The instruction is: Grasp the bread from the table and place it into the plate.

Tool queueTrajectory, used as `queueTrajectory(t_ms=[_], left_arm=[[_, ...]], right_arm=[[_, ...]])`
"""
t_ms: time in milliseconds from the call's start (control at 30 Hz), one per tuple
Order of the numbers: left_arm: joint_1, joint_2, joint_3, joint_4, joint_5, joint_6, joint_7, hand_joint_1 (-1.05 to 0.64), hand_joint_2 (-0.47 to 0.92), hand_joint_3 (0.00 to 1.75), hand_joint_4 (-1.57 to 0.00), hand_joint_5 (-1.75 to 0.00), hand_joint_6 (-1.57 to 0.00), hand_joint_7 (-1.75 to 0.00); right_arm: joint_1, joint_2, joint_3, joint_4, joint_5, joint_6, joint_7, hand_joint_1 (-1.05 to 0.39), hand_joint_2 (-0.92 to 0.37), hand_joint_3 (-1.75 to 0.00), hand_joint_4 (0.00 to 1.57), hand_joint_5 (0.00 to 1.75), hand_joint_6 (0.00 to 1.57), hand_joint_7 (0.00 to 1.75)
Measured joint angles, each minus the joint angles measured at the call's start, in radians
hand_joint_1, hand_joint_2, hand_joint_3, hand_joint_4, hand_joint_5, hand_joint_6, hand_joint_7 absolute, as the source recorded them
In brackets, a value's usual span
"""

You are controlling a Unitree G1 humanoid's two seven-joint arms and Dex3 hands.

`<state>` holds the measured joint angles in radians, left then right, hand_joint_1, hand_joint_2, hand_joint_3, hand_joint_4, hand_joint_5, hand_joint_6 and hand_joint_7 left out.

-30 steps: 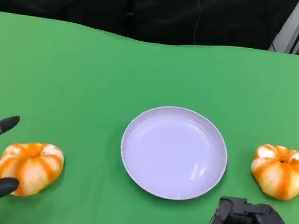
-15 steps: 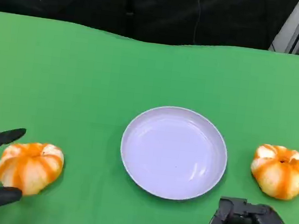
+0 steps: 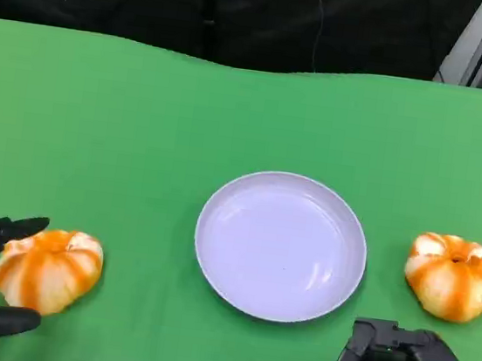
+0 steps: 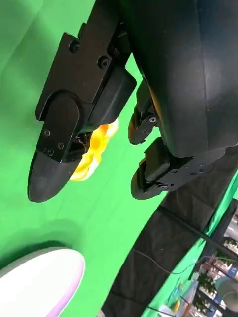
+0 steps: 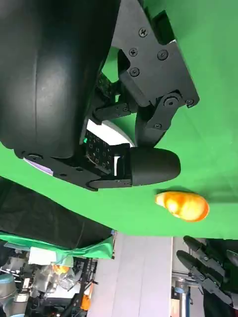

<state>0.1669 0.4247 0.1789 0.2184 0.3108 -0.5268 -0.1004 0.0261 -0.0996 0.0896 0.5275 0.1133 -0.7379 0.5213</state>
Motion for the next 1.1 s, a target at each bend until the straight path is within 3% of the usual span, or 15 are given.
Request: queueTrajectory(t_ms=[1100], left_arm=[[-0.122, 0.092, -0.138, 0.037, 0.114, 0.184, 0.0, -0.99, 0.92, 0.15, -0.52, 0.0, -0.62, -0.01]], right_arm=[[0.006, 0.004, 0.001, -0.003, -0.015, -0.007, -0.013, -0.11, -0.63, -0.94, 0.84, 1.47, 0.85, 1.19]])
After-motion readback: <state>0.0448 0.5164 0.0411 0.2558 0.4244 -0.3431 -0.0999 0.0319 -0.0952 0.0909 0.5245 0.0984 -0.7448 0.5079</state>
